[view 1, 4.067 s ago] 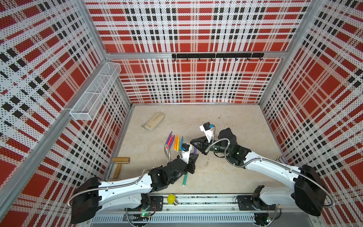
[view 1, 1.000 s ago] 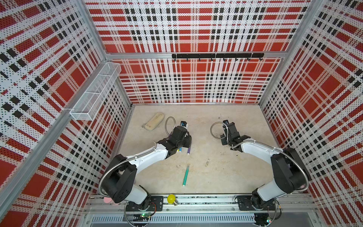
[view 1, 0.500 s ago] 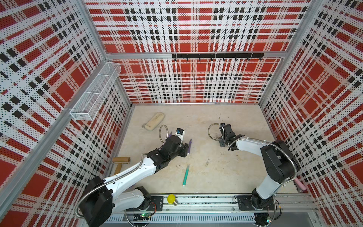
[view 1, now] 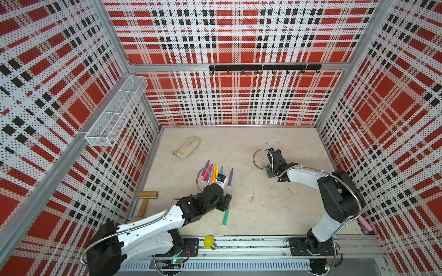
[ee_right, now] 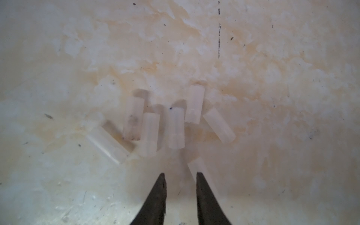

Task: Remove pen caps from pens
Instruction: Place the pen cap to the middle-right of the table, then pick up the pen from the bottom-center of the table.

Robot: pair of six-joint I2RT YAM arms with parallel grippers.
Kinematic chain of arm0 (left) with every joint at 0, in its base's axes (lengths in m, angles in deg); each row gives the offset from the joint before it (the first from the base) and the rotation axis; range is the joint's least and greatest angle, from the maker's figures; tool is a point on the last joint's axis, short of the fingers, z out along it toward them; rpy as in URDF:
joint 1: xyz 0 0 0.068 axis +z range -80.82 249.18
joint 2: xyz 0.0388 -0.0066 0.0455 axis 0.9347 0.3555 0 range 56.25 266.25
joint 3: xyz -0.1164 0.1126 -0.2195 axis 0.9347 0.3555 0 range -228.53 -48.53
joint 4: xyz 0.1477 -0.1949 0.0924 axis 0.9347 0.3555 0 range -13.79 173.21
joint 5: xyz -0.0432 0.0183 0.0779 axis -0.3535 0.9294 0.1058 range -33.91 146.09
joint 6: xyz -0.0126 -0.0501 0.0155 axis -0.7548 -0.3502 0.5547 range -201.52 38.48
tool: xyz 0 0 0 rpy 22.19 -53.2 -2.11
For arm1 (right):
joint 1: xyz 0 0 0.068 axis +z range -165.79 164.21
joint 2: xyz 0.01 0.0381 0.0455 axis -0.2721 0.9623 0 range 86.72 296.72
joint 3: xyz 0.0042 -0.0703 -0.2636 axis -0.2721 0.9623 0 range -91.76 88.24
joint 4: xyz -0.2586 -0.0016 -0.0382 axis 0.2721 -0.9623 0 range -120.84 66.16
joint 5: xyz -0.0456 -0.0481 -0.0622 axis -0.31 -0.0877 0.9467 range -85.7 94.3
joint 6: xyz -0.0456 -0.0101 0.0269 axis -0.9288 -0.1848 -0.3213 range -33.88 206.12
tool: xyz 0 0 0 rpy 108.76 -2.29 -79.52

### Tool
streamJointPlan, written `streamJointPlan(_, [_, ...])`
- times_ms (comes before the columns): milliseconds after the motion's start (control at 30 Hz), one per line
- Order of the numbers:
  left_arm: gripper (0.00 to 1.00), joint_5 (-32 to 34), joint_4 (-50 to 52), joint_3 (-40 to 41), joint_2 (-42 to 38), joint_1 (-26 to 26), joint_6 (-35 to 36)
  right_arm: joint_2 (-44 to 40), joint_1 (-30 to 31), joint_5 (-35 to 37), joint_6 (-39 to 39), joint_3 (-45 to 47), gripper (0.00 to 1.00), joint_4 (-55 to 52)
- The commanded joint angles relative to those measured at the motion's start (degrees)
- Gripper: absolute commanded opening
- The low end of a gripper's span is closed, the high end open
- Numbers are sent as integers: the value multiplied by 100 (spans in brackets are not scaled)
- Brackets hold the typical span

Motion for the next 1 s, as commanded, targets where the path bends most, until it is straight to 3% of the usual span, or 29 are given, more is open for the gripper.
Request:
streamJointPlan(0, [61, 210, 97, 158, -184, -200, -486, -215, 6, -74, -5, -28, 31, 140])
streamJointPlan(267, [61, 274, 224, 261, 82, -800, -894, -793, 101, -277, -29, 126, 36, 233])
streamJointPlan(433, [61, 214, 31, 287, 858, -837, -1002, -1609, 260, -1084, -84, 505, 37, 703])
streamJointPlan(567, [60, 114, -249, 111, 1624, -914, -1026, -2367, 269, -1548, 48, 974, 43, 1232])
streamJointPlan(633, [57, 34, -421, 4, 1962, -916, -1017, -2655, 268, -1611, 105, 1096, 44, 1294])
streamJointPlan(767, [37, -63, -355, -319, 2576, -963, -1032, -2979, 269, -1603, 174, 1197, 45, 1307])
streamJointPlan(967, [42, 45, -120, -697, 3228, -1211, -1194, -3168, 268, -1645, 216, 1223, 45, 1256])
